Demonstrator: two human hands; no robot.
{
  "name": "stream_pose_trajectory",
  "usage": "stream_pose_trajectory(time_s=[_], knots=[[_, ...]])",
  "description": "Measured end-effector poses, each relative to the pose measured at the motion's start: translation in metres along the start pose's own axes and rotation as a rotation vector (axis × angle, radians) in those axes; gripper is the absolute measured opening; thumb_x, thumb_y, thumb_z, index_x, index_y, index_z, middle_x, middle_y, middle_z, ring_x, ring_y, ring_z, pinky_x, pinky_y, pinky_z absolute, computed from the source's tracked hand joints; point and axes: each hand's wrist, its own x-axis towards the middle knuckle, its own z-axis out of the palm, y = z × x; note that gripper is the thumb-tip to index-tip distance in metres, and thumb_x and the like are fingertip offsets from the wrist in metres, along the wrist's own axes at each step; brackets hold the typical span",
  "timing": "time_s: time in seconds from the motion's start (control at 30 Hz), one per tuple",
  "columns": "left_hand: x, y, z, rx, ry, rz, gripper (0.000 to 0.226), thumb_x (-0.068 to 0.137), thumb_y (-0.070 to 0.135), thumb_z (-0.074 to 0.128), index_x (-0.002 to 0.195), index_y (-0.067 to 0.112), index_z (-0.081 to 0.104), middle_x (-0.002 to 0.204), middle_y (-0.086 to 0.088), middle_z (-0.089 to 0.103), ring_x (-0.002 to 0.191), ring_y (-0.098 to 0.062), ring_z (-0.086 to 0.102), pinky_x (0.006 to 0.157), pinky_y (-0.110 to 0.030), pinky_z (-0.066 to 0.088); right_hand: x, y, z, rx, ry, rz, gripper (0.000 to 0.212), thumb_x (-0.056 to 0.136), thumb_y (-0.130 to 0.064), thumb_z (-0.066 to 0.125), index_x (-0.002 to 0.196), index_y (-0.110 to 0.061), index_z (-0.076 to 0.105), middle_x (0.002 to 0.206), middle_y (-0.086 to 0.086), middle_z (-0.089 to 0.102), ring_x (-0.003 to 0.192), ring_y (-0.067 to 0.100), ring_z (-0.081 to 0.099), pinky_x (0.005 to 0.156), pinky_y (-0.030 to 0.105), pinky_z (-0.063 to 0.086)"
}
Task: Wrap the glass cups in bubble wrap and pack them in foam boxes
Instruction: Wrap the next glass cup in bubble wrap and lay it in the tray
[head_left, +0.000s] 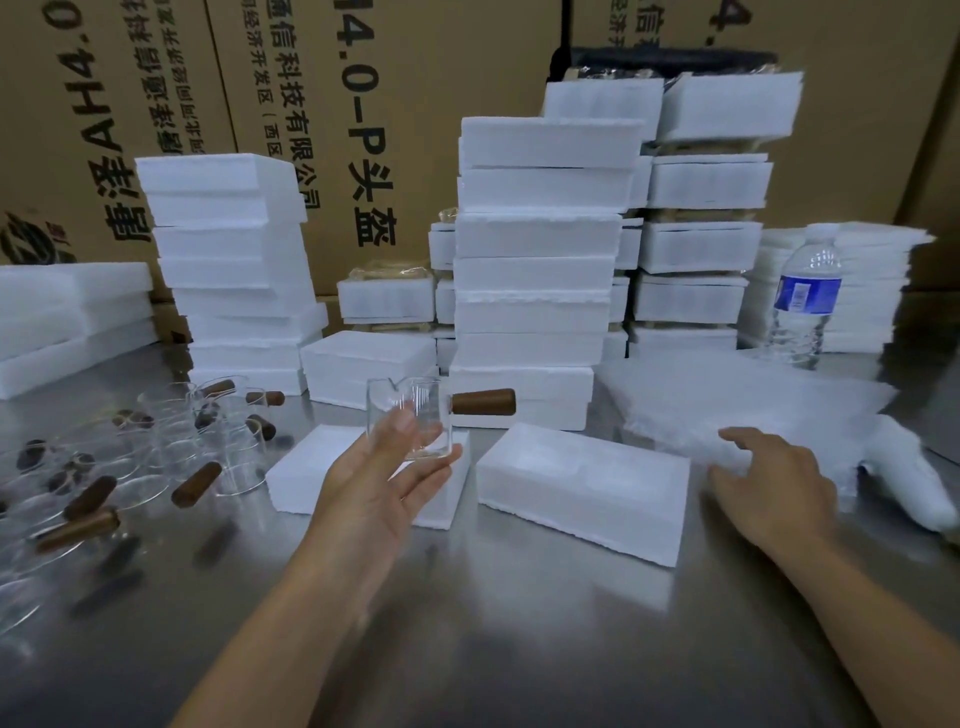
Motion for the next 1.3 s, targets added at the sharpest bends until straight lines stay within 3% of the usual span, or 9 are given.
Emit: stream_pose_trajectory(time_s=[0.17, 0.3, 0.47, 0.63, 0.73, 0.83, 0.97, 1.2, 1.3], knots=[[-0.002, 0.001, 0.003, -0.019, -0.028, 0.0, 0.075, 0.054, 0.047, 0.083, 0.118, 0.017, 0.059, 0.101, -0.005, 0.074, 0.094, -0.028, 0.071, 0.079, -0.03, 0.057, 0.009, -0.003, 0.003, -0.164, -0.073, 0.037, 0.025, 0.09, -0.038, 0.054, 0.11, -0.028, 0.064, 0.114, 0.0, 0.064, 0.109, 0.025, 0.054, 0.092, 0.039, 0.037], [0.0, 0.0, 0.0, -0.052, -0.034, 0.017, 0.047, 0.072, 0.033, 0.064, 0.117, 0.017, 0.06, 0.099, -0.005, 0.074, 0.094, -0.029, 0.07, 0.075, -0.028, 0.058, 0.009, -0.004, 0.002, -0.233, -0.027, -0.031, 0.018, 0.092, -0.035, 0.053, 0.095, -0.029, 0.07, 0.102, -0.002, 0.067, 0.1, 0.023, 0.057, 0.084, 0.035, 0.039], [0.0, 0.0, 0.0, -0.058, -0.021, 0.017, 0.045, 0.073, 0.03, 0.061, 0.115, 0.016, 0.061, 0.098, -0.006, 0.074, 0.092, -0.03, 0.071, 0.073, -0.028, 0.059, 0.007, -0.004, 0.002, -0.258, 0.034, -0.07, 0.021, 0.095, -0.028, 0.049, 0.093, -0.021, 0.069, 0.095, 0.003, 0.066, 0.094, 0.025, 0.055, 0.075, 0.033, 0.036], [0.0, 0.002, 0.002, -0.075, -0.018, 0.016, 0.042, 0.074, 0.03, 0.059, 0.113, 0.015, 0.062, 0.099, -0.007, 0.074, 0.091, -0.03, 0.071, 0.071, -0.028, 0.059, 0.012, -0.01, 0.0, 0.275, 0.214, 0.057, 0.022, 0.097, -0.019, 0.047, 0.094, -0.003, 0.062, 0.105, 0.016, 0.06, 0.098, 0.034, 0.054, 0.085, 0.041, 0.04], [-0.003, 0.003, 0.002, -0.084, -0.035, 0.024, 0.041, 0.076, 0.03, 0.058, 0.114, 0.014, 0.063, 0.101, -0.008, 0.073, 0.094, -0.03, 0.07, 0.075, -0.03, 0.058, 0.008, -0.025, -0.009, 0.591, 0.274, 0.04, 0.016, 0.098, -0.017, 0.043, 0.099, -0.006, 0.055, 0.102, 0.007, 0.053, 0.098, 0.023, 0.049, 0.081, 0.026, 0.033], [-0.005, 0.006, 0.003, -0.104, -0.042, 0.026, 0.041, 0.077, 0.03, 0.058, 0.115, 0.014, 0.064, 0.103, -0.008, 0.073, 0.096, -0.029, 0.07, 0.081, -0.033, 0.057, -0.01, -0.052, -0.02, 0.781, 0.257, -0.096, 0.012, 0.099, -0.024, 0.04, 0.094, -0.017, 0.048, 0.087, -0.006, 0.054, 0.078, 0.006, 0.051, 0.064, 0.015, 0.036], [-0.007, 0.013, 0.005, -0.173, -0.046, 0.024, 0.045, 0.077, 0.032, 0.056, 0.117, 0.013, 0.062, 0.106, -0.009, 0.072, 0.097, -0.028, 0.07, 0.081, -0.036, 0.056, -0.047, -0.088, -0.027, 0.85, 0.142, -0.442, 0.011, 0.098, -0.034, 0.036, 0.09, -0.034, 0.045, 0.104, -0.028, 0.054, 0.096, -0.021, 0.049, 0.076, -0.002, 0.034], [-0.01, 0.028, -0.001, -0.345, -0.056, 0.051, 0.046, 0.077, 0.041, 0.057, 0.115, 0.015, 0.061, 0.107, -0.007, 0.07, 0.102, -0.023, 0.068, 0.076, -0.032, 0.058, -0.082, -0.1, -0.006, 0.383, -0.221, -0.911, 0.018, 0.099, -0.033, 0.031, 0.104, -0.024, 0.046, 0.132, -0.02, 0.048, 0.108, 0.0, 0.045, 0.086, 0.007, 0.028], [-0.009, 0.03, -0.005, -0.338, -0.026, 0.074, 0.05, 0.077, 0.043, 0.057, 0.12, 0.018, 0.058, 0.111, -0.005, 0.068, 0.103, -0.021, 0.067, 0.081, -0.037, 0.057, -0.084, -0.1, -0.005, 0.261, -0.279, -0.986, 0.023, 0.101, -0.032, 0.03, 0.112, -0.021, 0.047, 0.127, -0.01, 0.052, 0.107, 0.014, 0.048, 0.092, 0.025, 0.035]])
